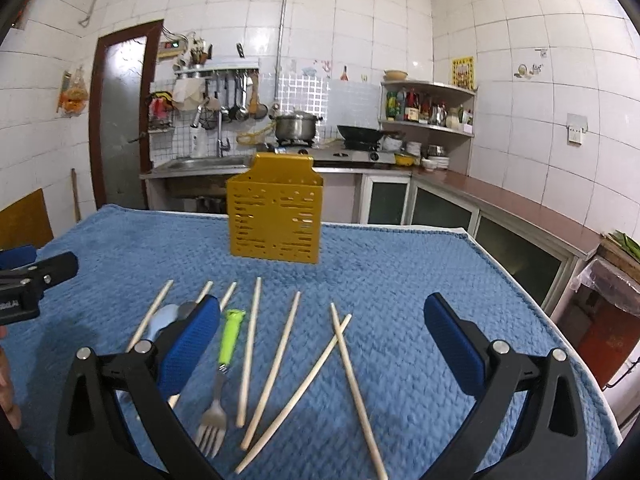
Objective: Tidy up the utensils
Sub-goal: 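Grasp a wooden chopstick with the right tool while the left tool grasps another chopstick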
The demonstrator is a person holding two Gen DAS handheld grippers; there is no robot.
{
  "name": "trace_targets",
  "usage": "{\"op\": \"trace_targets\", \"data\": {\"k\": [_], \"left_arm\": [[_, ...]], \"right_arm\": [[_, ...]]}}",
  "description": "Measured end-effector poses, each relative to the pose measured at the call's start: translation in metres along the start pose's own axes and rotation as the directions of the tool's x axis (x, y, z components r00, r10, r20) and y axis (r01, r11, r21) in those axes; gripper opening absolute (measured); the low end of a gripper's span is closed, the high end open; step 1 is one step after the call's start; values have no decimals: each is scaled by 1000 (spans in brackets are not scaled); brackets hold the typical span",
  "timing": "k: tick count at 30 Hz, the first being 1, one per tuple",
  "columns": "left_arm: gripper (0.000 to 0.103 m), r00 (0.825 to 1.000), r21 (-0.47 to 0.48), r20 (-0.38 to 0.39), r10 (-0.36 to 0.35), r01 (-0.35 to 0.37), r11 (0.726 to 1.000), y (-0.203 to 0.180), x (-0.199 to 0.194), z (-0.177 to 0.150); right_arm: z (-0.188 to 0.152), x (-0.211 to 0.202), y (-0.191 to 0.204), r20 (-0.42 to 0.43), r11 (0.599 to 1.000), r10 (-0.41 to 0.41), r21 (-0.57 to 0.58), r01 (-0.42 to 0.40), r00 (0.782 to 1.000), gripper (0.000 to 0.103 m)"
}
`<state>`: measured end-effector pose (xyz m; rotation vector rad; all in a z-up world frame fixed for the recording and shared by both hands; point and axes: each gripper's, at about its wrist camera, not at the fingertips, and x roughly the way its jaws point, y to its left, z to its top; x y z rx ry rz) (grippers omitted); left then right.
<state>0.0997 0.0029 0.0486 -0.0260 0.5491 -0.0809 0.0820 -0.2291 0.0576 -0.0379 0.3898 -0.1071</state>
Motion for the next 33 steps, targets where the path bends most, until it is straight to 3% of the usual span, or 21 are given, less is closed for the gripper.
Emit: {"op": "trace_targets", "data": {"k": [4, 9, 13, 18, 26, 31, 33], "left_arm": [[98, 999, 17, -48, 9, -8, 1000, -3, 28, 7], [98, 991, -6, -135, -5, 5, 1000, -1, 62, 12], [98, 984, -41, -176, -14, 7, 999, 3, 85, 14], [98, 968, 4, -249, 27, -27, 1000, -1, 119, 17], [97, 960, -7, -280, 13, -16, 1000, 3, 143, 18], [84, 946, -1, -324, 8, -9, 1000, -1, 158, 10], [75, 938, 23, -347, 0, 8, 1000, -6, 163, 6]], "right_arm": [[3, 37, -2, -49, 999, -28, -32, 26, 998, 99], [0, 92, -12, -174, 999, -29, -27, 24, 984, 99], [-3, 110, -14, -204, 999, -36, -36, 29, 978, 99], [-10, 137, -12, -283, 998, -22, -55, 7, 959, 99], [-18, 162, -21, -338, 1000, 13, 3, -13, 941, 99], [-27, 167, -27, -366, 999, 19, 45, -3, 931, 99], [-29, 169, -24, -375, 1000, -3, 18, 11, 927, 92]]}}
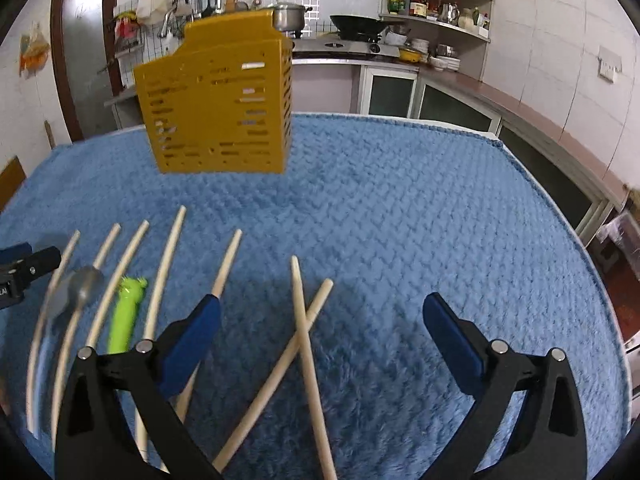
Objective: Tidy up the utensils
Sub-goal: 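Grasp a wooden chopstick with the right tool while the left tool grasps another chopstick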
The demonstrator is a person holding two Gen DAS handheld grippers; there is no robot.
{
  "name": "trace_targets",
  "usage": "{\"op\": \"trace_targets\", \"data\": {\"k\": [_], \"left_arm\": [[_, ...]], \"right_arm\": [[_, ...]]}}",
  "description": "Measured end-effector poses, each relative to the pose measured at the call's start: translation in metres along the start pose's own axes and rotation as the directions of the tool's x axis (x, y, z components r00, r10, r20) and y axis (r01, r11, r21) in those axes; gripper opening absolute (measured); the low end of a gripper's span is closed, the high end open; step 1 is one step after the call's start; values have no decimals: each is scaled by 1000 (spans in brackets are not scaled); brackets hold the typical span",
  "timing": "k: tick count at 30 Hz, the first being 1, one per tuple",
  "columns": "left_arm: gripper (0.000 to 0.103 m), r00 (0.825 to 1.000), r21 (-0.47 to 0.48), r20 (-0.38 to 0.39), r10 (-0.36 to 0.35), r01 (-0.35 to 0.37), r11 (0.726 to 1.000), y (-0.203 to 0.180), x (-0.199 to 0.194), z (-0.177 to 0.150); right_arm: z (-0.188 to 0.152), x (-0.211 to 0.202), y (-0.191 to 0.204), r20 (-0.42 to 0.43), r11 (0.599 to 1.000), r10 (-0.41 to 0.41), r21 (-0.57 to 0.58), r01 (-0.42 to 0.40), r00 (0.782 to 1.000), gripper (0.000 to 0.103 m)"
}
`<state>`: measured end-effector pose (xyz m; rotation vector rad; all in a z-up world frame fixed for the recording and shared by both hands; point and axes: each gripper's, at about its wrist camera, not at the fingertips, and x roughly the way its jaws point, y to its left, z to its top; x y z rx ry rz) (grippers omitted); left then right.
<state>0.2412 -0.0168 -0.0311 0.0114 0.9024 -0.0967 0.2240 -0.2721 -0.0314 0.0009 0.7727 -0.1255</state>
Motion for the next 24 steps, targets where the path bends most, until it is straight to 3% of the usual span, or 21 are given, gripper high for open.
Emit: {"op": "trace_targets", "data": {"k": [4, 6, 14, 17, 24], "left_arm": [[66, 999, 20, -31, -20, 20, 1000, -4, 8, -4], [65, 998, 6, -37, -42, 42, 999, -2, 8, -4], [47, 997, -20, -61, -56, 55, 998, 5, 11, 1], [39, 997, -9, -63, -35, 35, 999, 5, 13, 2], [37, 997, 25, -79, 2, 0, 1000, -1, 16, 5]], "right_arm": [[-3, 5, -1, -40, 1000, 4, -3, -5, 999, 71], [-4, 8, -5, -61, 999, 31, 14, -30, 998, 51], [-4, 7, -9, -86, 998, 60, 9, -59, 994, 17], [-4, 4, -9, -84, 998, 59, 8, -59, 995, 10], [2, 10, -7, -114, 999, 50, -7, -51, 992, 10]]}}
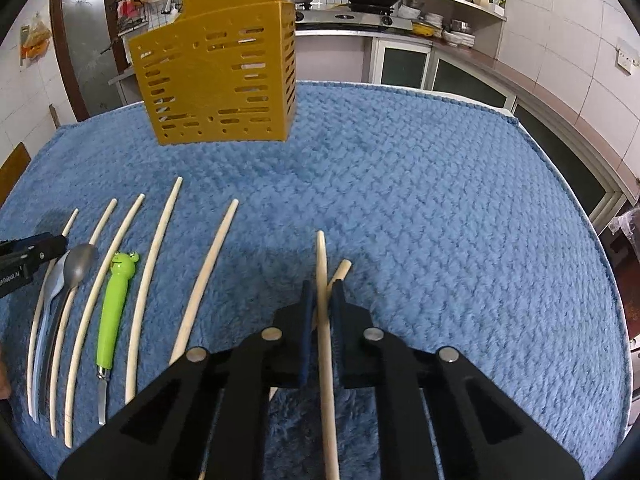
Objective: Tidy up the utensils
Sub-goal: 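Grasp a wooden chopstick with the right tool while the left tool grasps another chopstick, then lift the held chopsticks off the cloth with both tools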
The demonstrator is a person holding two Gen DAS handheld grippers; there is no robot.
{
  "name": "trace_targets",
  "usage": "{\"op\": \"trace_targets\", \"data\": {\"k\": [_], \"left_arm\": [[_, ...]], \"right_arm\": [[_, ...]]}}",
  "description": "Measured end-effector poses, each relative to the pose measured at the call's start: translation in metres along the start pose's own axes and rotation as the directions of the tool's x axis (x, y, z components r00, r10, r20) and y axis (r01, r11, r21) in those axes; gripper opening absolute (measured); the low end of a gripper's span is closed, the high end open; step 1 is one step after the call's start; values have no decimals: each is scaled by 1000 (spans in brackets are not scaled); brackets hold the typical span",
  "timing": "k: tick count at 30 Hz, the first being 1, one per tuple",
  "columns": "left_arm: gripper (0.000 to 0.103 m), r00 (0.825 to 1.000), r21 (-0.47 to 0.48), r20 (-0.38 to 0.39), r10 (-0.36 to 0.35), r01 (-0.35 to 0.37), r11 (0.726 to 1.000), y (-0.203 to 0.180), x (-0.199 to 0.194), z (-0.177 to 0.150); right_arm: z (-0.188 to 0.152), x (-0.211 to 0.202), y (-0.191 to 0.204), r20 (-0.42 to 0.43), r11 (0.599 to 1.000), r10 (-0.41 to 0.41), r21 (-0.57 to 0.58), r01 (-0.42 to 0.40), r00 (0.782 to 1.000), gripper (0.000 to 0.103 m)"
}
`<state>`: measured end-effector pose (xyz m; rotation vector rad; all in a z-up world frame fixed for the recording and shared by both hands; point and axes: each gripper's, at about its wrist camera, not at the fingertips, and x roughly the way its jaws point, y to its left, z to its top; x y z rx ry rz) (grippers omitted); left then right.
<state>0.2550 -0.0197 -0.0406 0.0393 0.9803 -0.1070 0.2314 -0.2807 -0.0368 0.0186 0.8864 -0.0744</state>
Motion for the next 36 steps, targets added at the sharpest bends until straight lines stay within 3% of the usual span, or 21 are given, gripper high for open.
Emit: {"op": "trace_targets", "data": {"k": [7, 23, 36], "left_arm": [[36, 1000, 19, -19, 17, -16, 1000, -5, 5, 7], [10, 1000, -31, -7, -31, 31, 999, 6, 8, 15], [5, 998, -61, 4, -64, 64, 996, 11, -1, 13]], "right_arm": [[11, 7, 0, -45, 1000, -16, -1, 16, 999, 10], [8, 2, -10, -7, 998, 26, 51, -25, 1000, 9], [8, -15, -29, 44, 991, 69, 113, -74, 997, 9]]}}
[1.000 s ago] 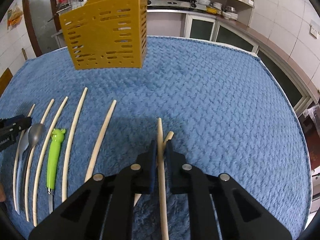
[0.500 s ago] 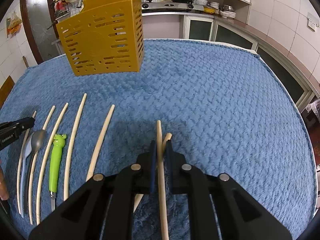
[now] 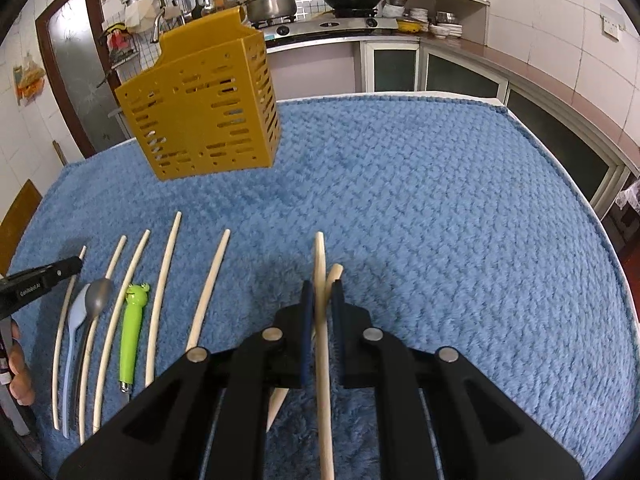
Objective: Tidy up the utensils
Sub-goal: 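Lift the held chopsticks off the cloth with both tools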
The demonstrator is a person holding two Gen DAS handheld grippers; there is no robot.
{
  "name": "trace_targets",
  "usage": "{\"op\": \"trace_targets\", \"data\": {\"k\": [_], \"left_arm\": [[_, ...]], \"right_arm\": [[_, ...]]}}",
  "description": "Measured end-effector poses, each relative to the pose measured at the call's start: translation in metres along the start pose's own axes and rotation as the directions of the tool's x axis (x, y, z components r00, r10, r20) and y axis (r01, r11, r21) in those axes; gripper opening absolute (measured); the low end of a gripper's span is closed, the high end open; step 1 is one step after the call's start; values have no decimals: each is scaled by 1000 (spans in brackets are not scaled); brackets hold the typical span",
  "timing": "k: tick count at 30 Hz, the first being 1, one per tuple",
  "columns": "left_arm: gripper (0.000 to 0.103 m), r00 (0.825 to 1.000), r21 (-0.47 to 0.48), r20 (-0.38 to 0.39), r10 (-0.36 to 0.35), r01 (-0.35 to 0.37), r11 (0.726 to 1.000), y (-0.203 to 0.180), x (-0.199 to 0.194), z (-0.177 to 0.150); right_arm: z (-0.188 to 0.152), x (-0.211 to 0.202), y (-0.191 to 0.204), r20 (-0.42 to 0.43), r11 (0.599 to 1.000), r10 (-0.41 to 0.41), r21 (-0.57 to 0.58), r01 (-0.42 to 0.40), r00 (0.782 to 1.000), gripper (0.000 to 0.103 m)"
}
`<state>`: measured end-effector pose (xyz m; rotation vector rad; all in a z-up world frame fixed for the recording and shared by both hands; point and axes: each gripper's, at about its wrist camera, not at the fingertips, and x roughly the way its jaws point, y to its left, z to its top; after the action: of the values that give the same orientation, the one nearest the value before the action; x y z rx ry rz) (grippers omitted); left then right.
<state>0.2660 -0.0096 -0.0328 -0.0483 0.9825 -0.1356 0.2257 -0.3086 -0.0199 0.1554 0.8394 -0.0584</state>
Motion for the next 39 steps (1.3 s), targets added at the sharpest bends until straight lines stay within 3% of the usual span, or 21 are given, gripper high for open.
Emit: {"op": "trace_targets", "data": {"k": [28, 32, 36, 39], "left_arm": [[5, 998, 32, 49, -27, 26, 999, -7, -26, -4], [5, 999, 25, 34, -34, 33, 999, -7, -25, -3], [5, 999, 22, 22, -36, 36, 999, -5, -24, -4], [5, 999, 16, 21, -40, 39, 999, -2, -27, -4]], "right_arm": [[-9, 11, -16, -88, 1000, -29, 6, 30, 996, 10], [-3, 18, -15, -125, 1000, -19, 20, 22, 992, 13], [5, 23, -25, -179, 997, 32, 71, -20, 983, 10], [8, 16, -29, -174, 996, 37, 89, -21, 984, 10]]}}
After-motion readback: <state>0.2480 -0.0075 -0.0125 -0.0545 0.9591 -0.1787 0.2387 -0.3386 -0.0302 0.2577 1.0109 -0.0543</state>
